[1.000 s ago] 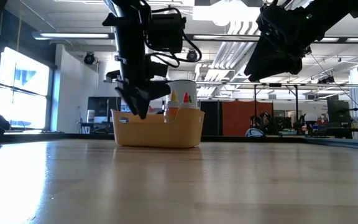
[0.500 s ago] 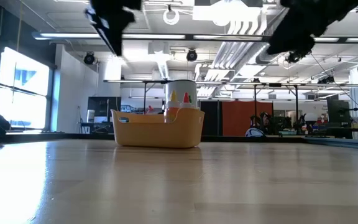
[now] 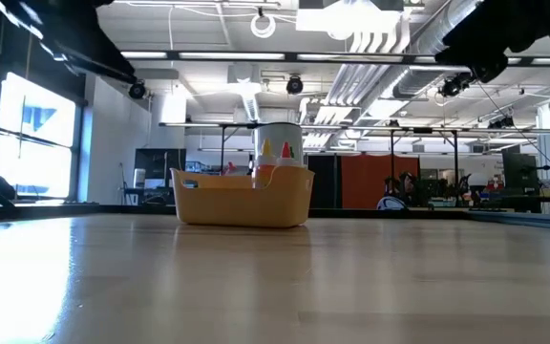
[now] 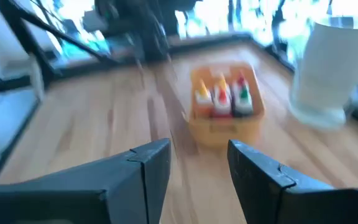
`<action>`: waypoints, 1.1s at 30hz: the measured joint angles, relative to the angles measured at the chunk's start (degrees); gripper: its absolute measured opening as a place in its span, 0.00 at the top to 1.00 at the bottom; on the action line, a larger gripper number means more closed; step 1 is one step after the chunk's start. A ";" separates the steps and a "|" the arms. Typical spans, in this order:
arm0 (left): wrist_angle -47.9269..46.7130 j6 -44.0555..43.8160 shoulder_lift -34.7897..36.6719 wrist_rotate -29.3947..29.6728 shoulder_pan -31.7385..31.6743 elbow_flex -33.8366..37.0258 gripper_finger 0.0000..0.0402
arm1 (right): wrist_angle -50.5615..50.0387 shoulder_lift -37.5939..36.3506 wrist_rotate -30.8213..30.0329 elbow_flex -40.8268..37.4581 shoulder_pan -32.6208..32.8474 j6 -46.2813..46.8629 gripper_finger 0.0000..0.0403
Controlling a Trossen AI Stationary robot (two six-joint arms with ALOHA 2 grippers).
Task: Pick & Place food coloring
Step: Return to Home Position
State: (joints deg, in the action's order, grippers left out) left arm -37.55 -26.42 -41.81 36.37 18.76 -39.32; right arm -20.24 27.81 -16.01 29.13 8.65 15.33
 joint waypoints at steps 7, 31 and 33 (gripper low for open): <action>39.74 23.74 13.07 -5.18 0.75 21.27 0.62 | 14.76 -11.66 9.27 -8.90 -1.28 -6.97 0.62; 41.43 27.73 37.79 -9.09 0.75 38.26 0.62 | 21.41 -27.10 7.22 -25.70 -1.88 -12.93 0.62; 41.37 27.79 37.32 -9.32 0.75 38.29 0.62 | 21.61 -27.12 5.14 -26.71 -1.88 -13.36 0.62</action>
State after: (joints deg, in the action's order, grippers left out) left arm 3.82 1.37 -4.49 27.05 19.51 -1.03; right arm 1.37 0.69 -10.87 2.42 6.76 1.96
